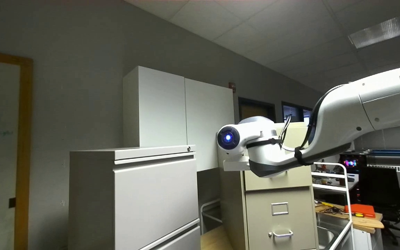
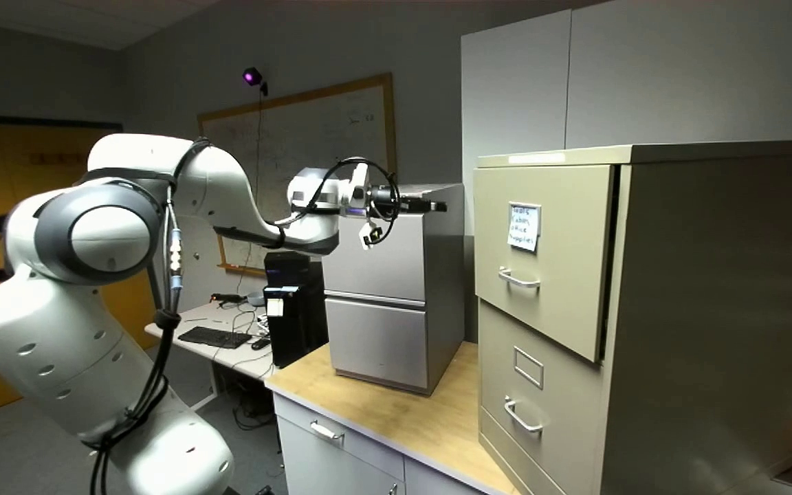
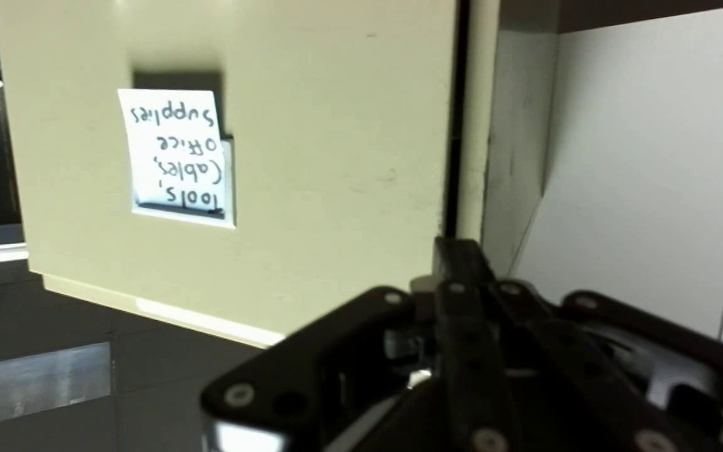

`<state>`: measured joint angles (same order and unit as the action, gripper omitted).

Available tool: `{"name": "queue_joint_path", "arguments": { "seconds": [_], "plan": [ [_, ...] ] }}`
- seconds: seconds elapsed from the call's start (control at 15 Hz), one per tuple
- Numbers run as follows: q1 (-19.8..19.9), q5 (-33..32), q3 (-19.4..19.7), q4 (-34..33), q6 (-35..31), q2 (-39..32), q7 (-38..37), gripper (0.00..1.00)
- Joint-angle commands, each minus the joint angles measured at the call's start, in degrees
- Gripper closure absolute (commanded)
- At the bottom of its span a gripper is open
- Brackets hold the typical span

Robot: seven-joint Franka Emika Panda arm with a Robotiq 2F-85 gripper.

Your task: Close the top drawer of the cabinet to the right.

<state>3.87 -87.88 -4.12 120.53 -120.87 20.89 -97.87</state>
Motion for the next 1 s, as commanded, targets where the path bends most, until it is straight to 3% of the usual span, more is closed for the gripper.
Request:
{"name": "queue_joint_path", "arguments": {
  "seconds": [0.0,0.47,0.93],
  "plan": [
    [-1.0,-2.0,3.6,3.4,0.3,1.3,-3.6,1.00],
    [-0.7,1.0,10.6,1.6,-10.9,-2.1,-0.3,1.00],
    [0.5,5.2,13.3,-4.2,-17.5,-8.1,5.7,1.00]
  ]
}}
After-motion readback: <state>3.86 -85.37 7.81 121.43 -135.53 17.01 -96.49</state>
